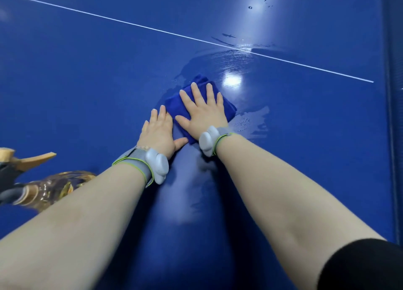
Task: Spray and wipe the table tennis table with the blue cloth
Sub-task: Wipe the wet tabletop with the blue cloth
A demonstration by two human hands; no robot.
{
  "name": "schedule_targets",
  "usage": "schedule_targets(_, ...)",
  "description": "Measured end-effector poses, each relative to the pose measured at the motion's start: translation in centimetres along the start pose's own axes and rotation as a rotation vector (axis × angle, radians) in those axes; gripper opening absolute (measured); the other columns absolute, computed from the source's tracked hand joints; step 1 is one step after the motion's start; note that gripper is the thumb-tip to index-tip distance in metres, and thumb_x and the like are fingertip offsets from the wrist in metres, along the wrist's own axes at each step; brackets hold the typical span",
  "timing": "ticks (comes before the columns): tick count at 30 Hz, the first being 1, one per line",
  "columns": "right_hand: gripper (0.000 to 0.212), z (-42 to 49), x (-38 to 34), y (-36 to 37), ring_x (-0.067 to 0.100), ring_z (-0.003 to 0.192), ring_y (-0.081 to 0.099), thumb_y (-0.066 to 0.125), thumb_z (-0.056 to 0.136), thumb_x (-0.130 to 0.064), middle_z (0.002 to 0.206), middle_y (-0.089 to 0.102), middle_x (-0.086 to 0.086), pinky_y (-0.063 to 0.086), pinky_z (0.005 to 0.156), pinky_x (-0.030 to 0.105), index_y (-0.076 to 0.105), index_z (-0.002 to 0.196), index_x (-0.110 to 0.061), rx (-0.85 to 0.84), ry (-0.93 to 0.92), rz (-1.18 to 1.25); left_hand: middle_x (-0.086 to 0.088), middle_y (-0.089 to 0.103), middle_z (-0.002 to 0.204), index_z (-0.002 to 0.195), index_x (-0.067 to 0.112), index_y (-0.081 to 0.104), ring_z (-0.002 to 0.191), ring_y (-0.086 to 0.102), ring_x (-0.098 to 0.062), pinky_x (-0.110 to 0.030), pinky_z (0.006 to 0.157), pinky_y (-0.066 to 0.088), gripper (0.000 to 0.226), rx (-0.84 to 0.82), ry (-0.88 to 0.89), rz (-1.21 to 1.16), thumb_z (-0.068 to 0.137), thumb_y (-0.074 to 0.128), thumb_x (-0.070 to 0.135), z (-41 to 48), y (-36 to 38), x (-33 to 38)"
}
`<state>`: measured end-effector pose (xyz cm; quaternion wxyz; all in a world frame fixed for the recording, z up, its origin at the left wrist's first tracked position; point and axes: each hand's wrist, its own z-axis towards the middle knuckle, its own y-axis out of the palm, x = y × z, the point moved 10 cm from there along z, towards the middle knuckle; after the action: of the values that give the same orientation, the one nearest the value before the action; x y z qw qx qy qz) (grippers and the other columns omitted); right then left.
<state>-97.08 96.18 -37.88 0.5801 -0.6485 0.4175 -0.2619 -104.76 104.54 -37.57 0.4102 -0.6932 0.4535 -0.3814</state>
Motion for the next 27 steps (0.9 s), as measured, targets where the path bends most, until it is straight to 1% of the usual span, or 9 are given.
schedule_targets(2, 0.073, -0.5, 1.2, -0.4, 0.037, 0.149, -0.005, 0.037, 0.092, -0.066, 0.165, 0.001, -0.003, -0.001, 0.117, 0.056, 0.013, 0.155, -0.037, 0.001, -0.001, 0.007, -0.007, -0.003, 0.16, 0.152, 0.009, 0.006, 0.147, -0.003, -0.029, -0.047, 0.117, 0.013, 0.093, -0.015, 0.007, 0.016, 0.086, 0.054, 0.057, -0.8, 0.2, -0.3)
schedule_targets(4, 0.072, -1.1, 4.3, -0.9, 0.037, 0.149, -0.002, 0.037, 0.091, -0.067, 0.165, 0.003, -0.004, 0.002, 0.117, 0.056, 0.015, 0.154, -0.039, 0.019, 0.067, -0.004, -0.005, -0.006, 0.16, 0.152, 0.013, 0.003, 0.147, -0.006, -0.027, -0.046, 0.118, 0.011, 0.094, -0.039, 0.001, 0.007, 0.086, 0.054, 0.057, -1.3, 0.7, -0.8)
schedule_targets(7, 0.072, -2.9, 11.6, -1.6, 0.038, 0.149, 0.002, 0.034, 0.092, -0.067, 0.165, 0.004, -0.003, 0.005, 0.117, 0.056, 0.014, 0.154, -0.038, 0.059, 0.264, -0.012, -0.003, -0.007, 0.16, 0.152, 0.016, 0.002, 0.147, -0.007, -0.027, -0.045, 0.119, 0.009, 0.094, -0.053, 0.001, 0.012, 0.086, 0.053, 0.058, -2.3, 1.0, -1.3)
schedule_targets(10, 0.073, -5.3, 17.6, -1.5, 0.038, 0.149, -0.004, 0.029, 0.094, -0.067, 0.165, -0.002, -0.002, 0.002, 0.118, 0.057, 0.008, 0.156, -0.035, 0.026, 0.462, 0.024, -0.003, -0.007, 0.16, 0.152, 0.016, 0.002, 0.147, -0.007, -0.027, -0.046, 0.119, 0.01, 0.093, -0.058, 0.01, 0.034, 0.086, 0.053, 0.059, -3.2, 1.3, -1.6)
schedule_targets(14, 0.075, -6.3, 16.7, -0.9, 0.042, 0.148, -0.007, 0.025, 0.095, -0.065, 0.165, -0.005, 0.005, 0.003, 0.117, 0.06, 0.004, 0.157, -0.029, 0.032, 0.581, 0.037, -0.004, -0.007, 0.16, 0.152, 0.016, 0.002, 0.147, -0.006, -0.027, -0.045, 0.118, 0.012, 0.096, -0.071, 0.019, 0.07, 0.084, 0.055, 0.06, -4.4, 1.4, -1.9)
schedule_targets(16, 0.076, -6.2, 13.2, -0.7, 0.044, 0.148, -0.005, 0.028, 0.095, -0.064, 0.165, -0.004, 0.008, 0.003, 0.117, 0.061, 0.005, 0.157, -0.027, 0.039, 0.535, 0.034, -0.005, -0.007, 0.16, 0.152, 0.015, 0.002, 0.147, -0.006, -0.028, -0.045, 0.118, 0.013, 0.101, -0.076, 0.015, 0.086, 0.082, 0.058, 0.062, -5.1, 1.3, -2.5)
schedule_targets(20, 0.078, -6.9, 1.9, 0.6, 0.045, 0.147, -0.005, 0.033, 0.093, -0.064, 0.165, -0.003, 0.008, 0.002, 0.117, 0.061, 0.007, 0.157, -0.027, 0.03, 0.285, 0.01, -0.006, -0.009, 0.16, 0.152, 0.014, 0.001, 0.147, -0.006, -0.028, -0.045, 0.118, 0.016, 0.108, -0.119, 0.02, 0.085, 0.078, 0.066, 0.057, -6.5, 1.3, -3.8)
schedule_targets(23, 0.078, -8.4, -5.2, 2.1, 0.042, 0.148, -0.008, 0.035, 0.093, -0.064, 0.165, -0.004, 0.005, -0.001, 0.117, 0.061, 0.007, 0.156, -0.029, -0.01, 0.122, 0.009, -0.007, -0.007, 0.16, 0.152, 0.011, 0.005, 0.147, -0.005, -0.028, -0.047, 0.117, 0.02, 0.11, -0.167, 0.035, 0.073, 0.075, 0.072, 0.053, -7.4, 1.6, -4.5)
schedule_targets(27, 0.075, -9.4, -5.0, 2.4, 0.036, 0.149, -0.008, 0.036, 0.093, -0.065, 0.165, -0.003, -0.002, -0.003, 0.117, 0.056, 0.009, 0.156, -0.036, -0.024, 0.075, 0.013, -0.004, -0.012, 0.159, 0.152, 0.014, -0.001, 0.147, -0.009, -0.028, -0.05, 0.117, 0.019, 0.115, -0.213, 0.051, 0.042, 0.073, 0.074, 0.051, -7.8, 2.6, -5.1)
